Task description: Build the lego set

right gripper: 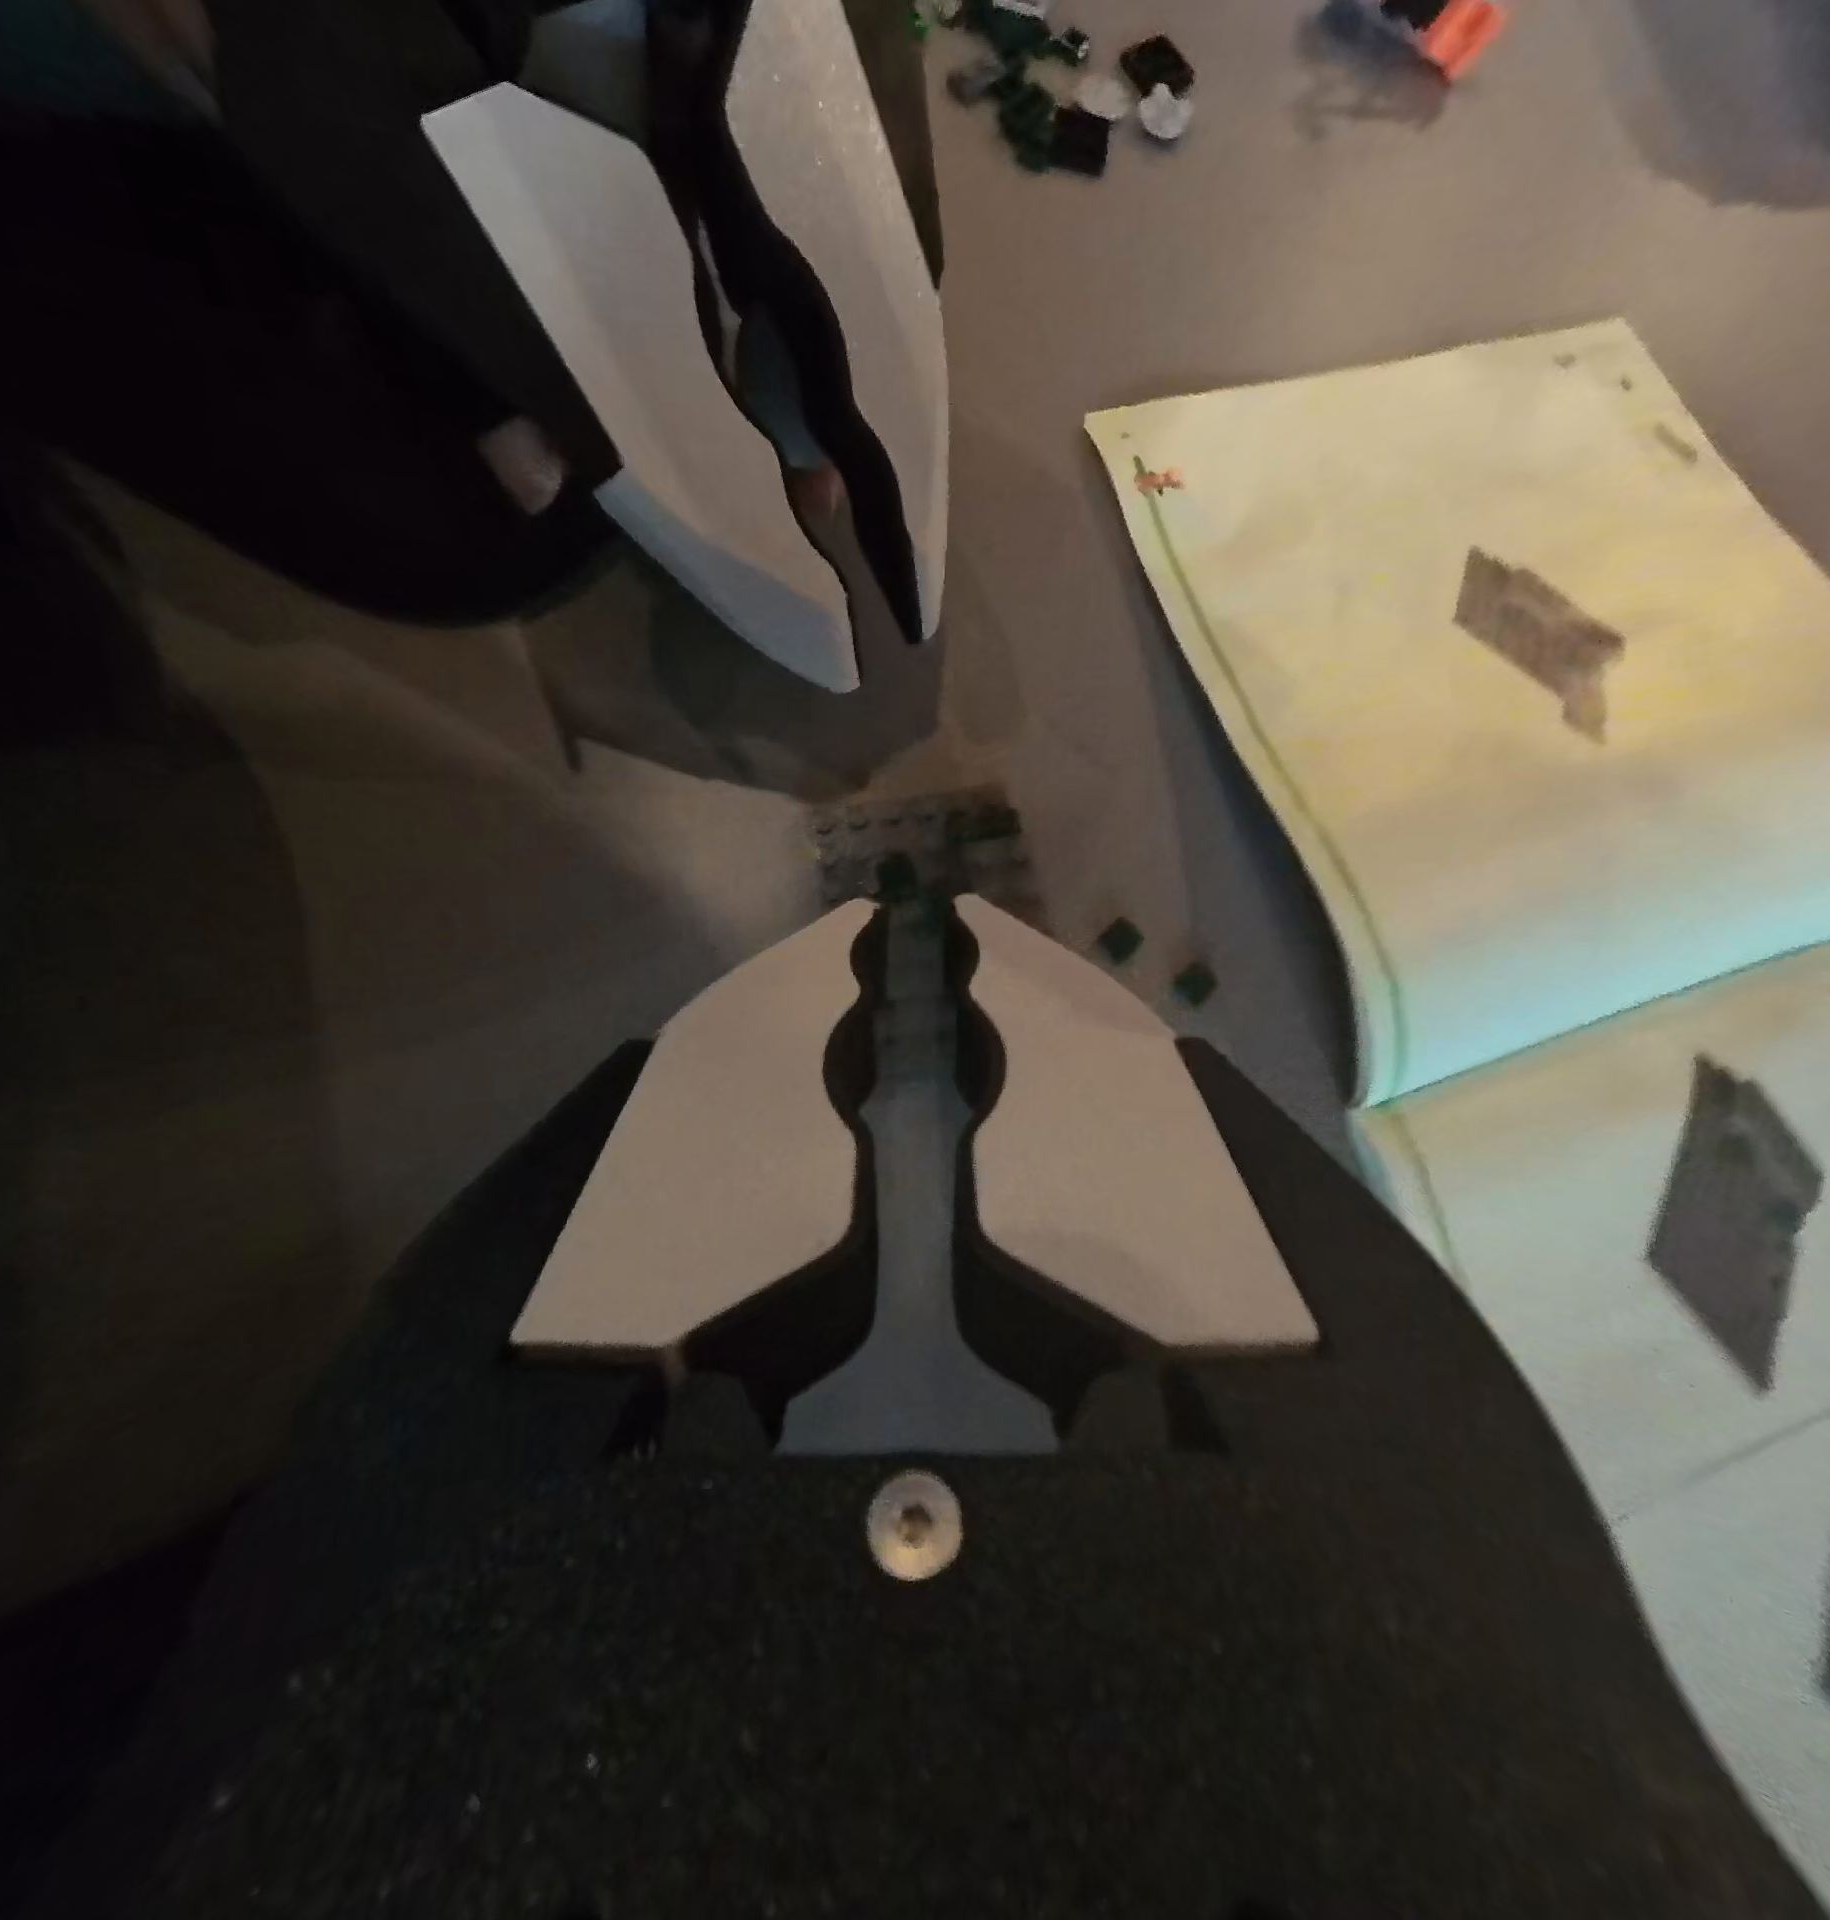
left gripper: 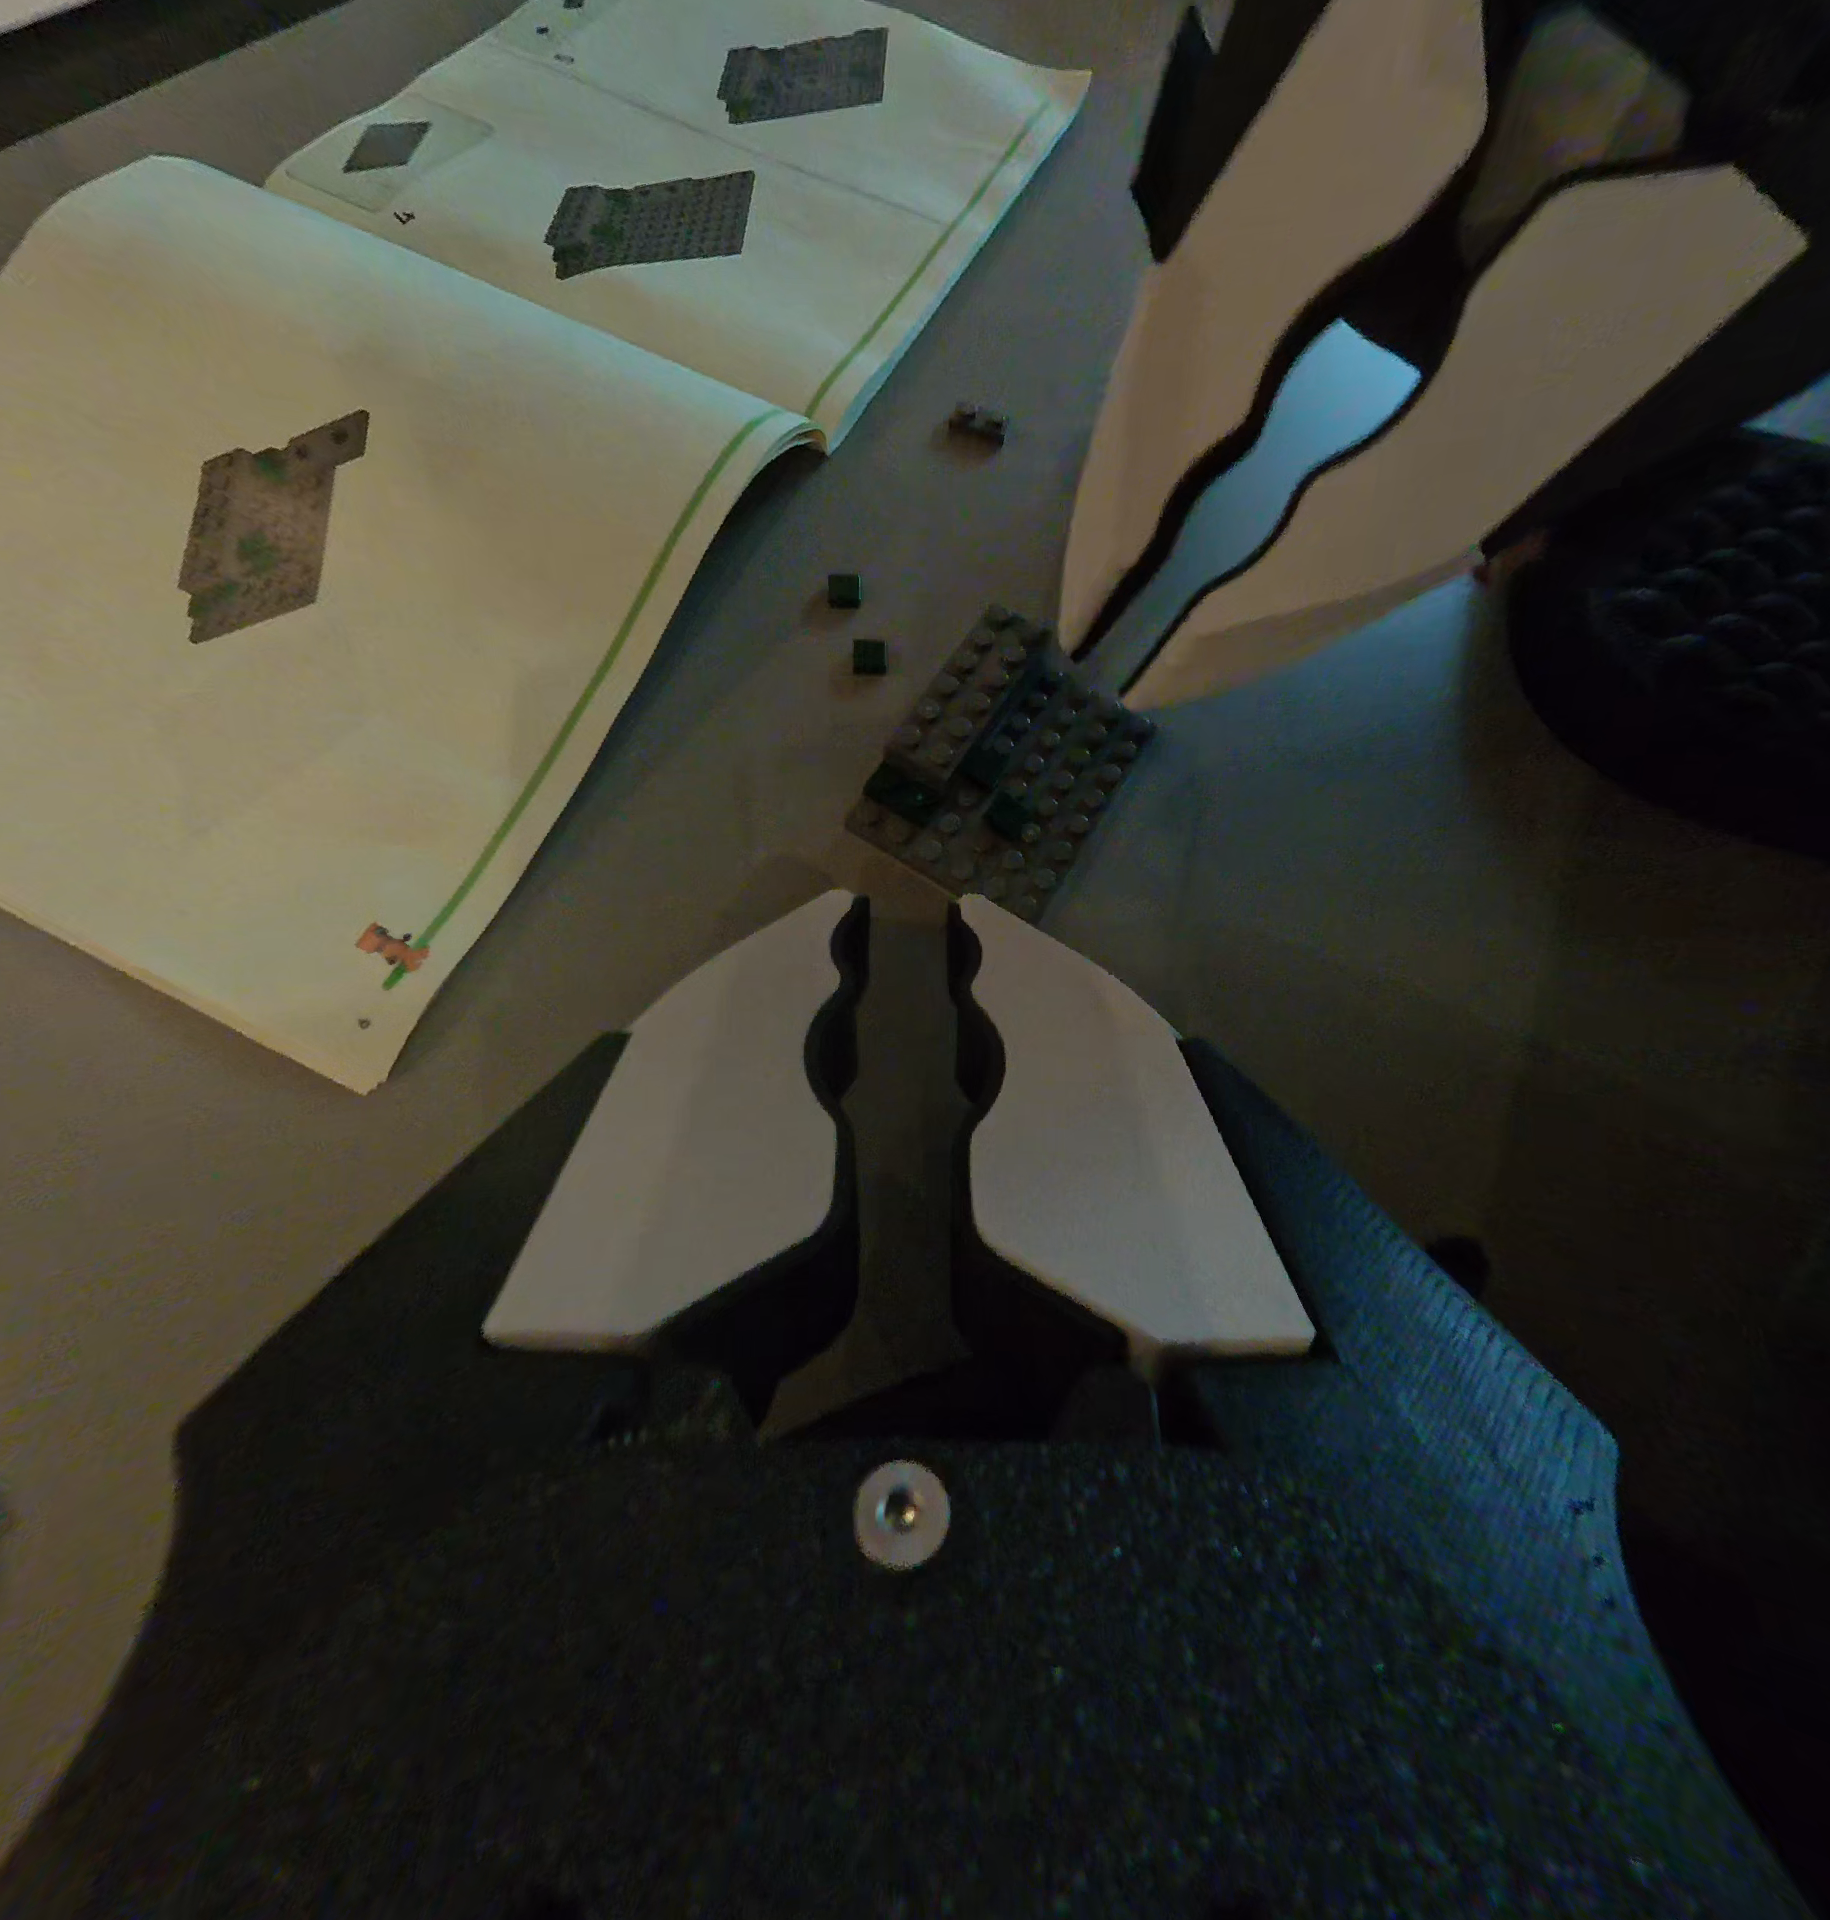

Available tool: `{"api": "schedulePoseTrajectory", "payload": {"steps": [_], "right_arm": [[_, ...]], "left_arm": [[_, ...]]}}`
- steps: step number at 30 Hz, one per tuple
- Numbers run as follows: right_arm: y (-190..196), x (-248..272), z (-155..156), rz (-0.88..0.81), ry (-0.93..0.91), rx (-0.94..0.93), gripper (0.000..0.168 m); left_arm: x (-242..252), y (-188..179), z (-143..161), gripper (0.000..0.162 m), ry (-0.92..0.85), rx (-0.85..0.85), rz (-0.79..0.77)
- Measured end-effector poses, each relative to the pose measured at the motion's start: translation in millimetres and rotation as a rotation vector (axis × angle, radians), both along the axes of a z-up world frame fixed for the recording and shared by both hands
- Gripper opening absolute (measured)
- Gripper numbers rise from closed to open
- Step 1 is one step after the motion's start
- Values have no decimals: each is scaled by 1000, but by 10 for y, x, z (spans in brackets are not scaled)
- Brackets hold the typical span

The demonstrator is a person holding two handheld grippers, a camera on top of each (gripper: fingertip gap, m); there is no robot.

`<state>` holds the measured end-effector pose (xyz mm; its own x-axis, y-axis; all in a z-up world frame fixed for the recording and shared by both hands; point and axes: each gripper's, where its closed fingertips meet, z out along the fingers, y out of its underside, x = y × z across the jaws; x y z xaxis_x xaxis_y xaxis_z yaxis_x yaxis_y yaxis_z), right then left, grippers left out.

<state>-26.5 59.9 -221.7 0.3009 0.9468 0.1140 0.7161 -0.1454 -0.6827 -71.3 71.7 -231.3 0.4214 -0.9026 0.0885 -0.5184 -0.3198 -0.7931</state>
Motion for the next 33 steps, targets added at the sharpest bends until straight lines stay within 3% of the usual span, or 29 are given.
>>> {"api": "schedulePoseTrajectory", "payload": {"steps": [7,12,17,25,33], "right_arm": [[-50,20,-134,-74,54,17,14],[1,178,-186,-85,65,26,43],[50,201,-297,7,42,-27,64],[89,74,-346,161,9,-83,57],[91,79,-328,181,51,-91,50]], "left_arm": [[13,-20,-47,14,40,11,-16],[29,-43,-110,16,90,10,-37],[30,-39,-135,16,111,14,-36],[25,-31,-115,16,111,42,-27],[33,-34,-87,18,79,10,-31]]}}
